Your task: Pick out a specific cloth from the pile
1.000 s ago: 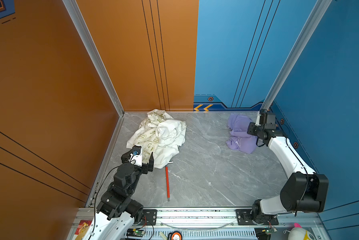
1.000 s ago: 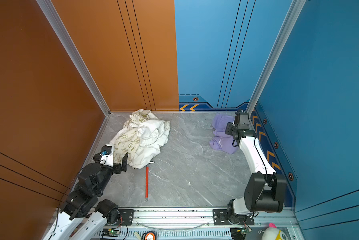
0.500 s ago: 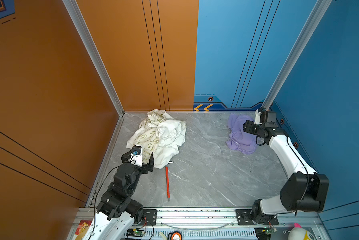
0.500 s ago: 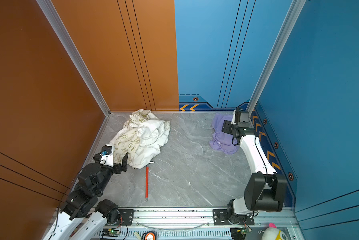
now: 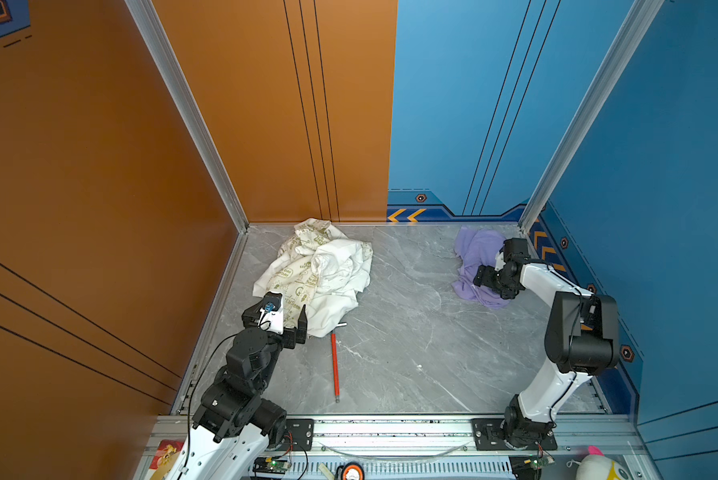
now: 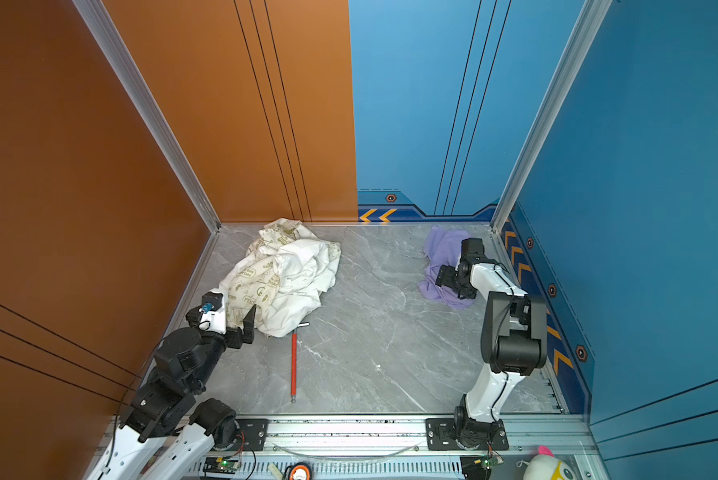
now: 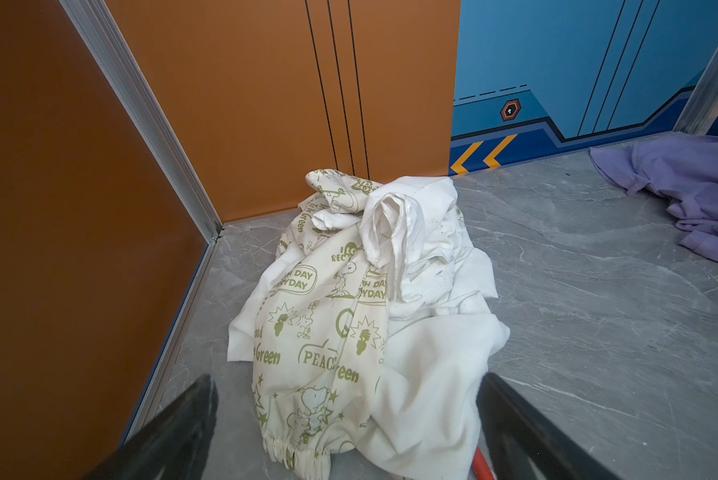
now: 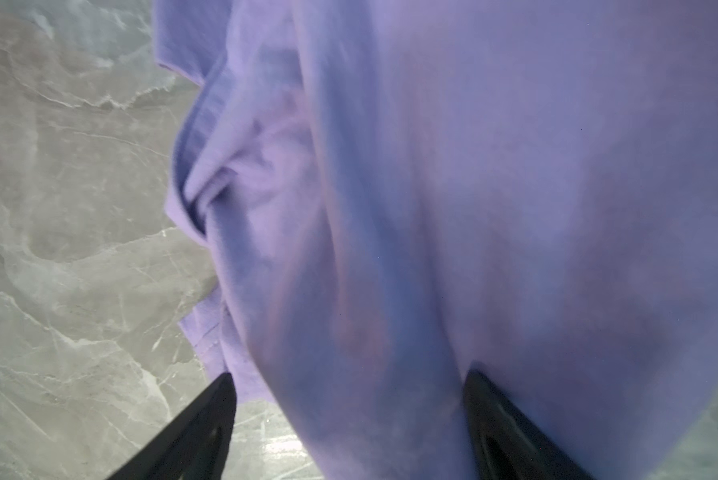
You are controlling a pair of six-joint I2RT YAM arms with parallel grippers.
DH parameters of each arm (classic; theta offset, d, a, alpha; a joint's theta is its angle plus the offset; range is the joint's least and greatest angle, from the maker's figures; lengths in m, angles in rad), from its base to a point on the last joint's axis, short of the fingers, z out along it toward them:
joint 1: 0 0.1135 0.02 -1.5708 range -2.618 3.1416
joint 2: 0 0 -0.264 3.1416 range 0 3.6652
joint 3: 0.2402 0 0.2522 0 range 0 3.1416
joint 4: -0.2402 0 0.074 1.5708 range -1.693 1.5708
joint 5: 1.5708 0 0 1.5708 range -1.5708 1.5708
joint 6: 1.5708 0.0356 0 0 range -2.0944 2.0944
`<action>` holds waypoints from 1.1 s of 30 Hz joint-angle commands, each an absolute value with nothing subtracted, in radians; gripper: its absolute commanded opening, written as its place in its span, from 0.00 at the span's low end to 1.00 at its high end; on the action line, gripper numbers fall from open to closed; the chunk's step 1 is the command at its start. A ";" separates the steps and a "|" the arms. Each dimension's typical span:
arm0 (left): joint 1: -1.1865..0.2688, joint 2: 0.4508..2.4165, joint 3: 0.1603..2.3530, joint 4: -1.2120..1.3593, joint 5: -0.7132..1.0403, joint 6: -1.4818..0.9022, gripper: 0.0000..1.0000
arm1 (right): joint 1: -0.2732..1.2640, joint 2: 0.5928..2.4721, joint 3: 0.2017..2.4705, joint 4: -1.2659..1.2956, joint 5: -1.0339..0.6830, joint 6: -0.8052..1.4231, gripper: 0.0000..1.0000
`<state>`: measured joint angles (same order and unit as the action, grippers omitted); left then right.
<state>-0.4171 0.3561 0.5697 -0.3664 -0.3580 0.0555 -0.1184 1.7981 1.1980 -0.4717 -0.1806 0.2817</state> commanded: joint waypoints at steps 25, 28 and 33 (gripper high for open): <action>-0.406 0.361 0.544 -0.318 -0.469 -0.056 0.98 | -0.107 1.422 1.100 -0.444 -0.203 0.367 0.95; -0.398 0.378 0.507 -0.250 -0.527 -0.089 0.98 | -0.094 1.307 1.057 -0.350 -0.217 0.364 0.97; -0.355 0.452 0.424 -0.055 -0.613 -0.083 0.98 | -0.058 1.123 0.898 -0.122 -0.213 0.319 1.00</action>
